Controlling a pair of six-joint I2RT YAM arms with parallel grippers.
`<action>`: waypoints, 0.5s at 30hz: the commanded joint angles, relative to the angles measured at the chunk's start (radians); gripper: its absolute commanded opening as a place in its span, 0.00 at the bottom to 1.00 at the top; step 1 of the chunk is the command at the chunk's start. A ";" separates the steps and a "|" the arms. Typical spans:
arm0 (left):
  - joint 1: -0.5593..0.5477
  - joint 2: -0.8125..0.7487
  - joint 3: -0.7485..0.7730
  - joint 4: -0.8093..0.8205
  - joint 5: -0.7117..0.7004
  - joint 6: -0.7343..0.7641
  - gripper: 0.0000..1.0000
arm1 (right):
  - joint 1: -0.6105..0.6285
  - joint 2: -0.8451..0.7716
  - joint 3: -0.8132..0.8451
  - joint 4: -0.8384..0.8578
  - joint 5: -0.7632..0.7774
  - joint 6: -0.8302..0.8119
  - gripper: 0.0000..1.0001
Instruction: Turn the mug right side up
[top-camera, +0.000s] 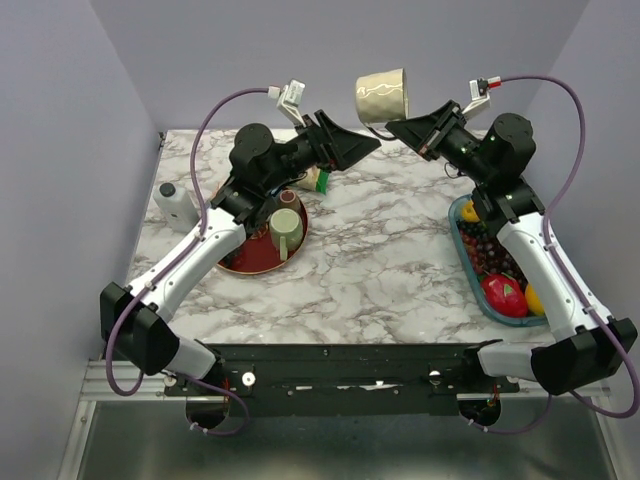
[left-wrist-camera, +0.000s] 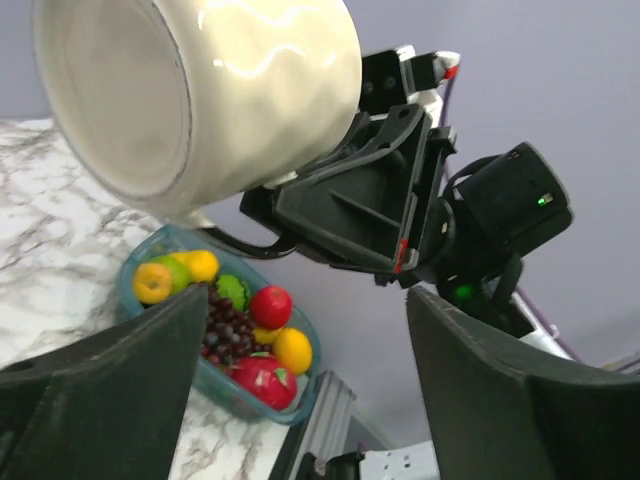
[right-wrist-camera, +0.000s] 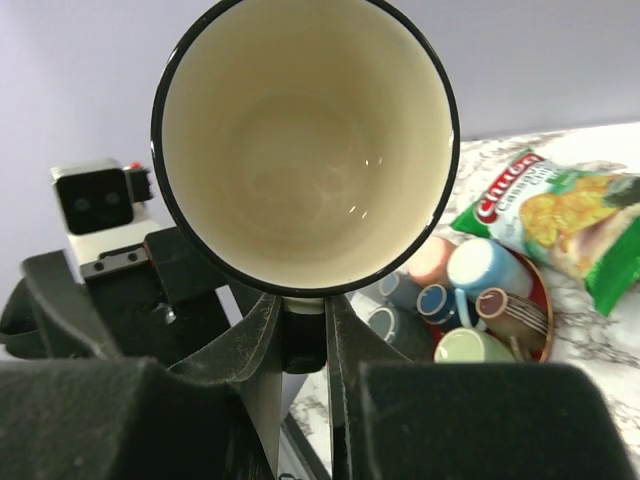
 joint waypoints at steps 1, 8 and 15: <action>0.016 -0.048 -0.043 -0.141 -0.045 0.112 0.95 | 0.001 -0.018 0.069 -0.070 0.110 -0.136 0.01; 0.027 -0.123 -0.074 -0.414 -0.204 0.291 0.99 | 0.001 0.000 0.069 -0.231 0.353 -0.399 0.01; 0.033 -0.137 -0.079 -0.542 -0.287 0.357 0.99 | 0.000 0.066 0.012 -0.257 0.598 -0.591 0.01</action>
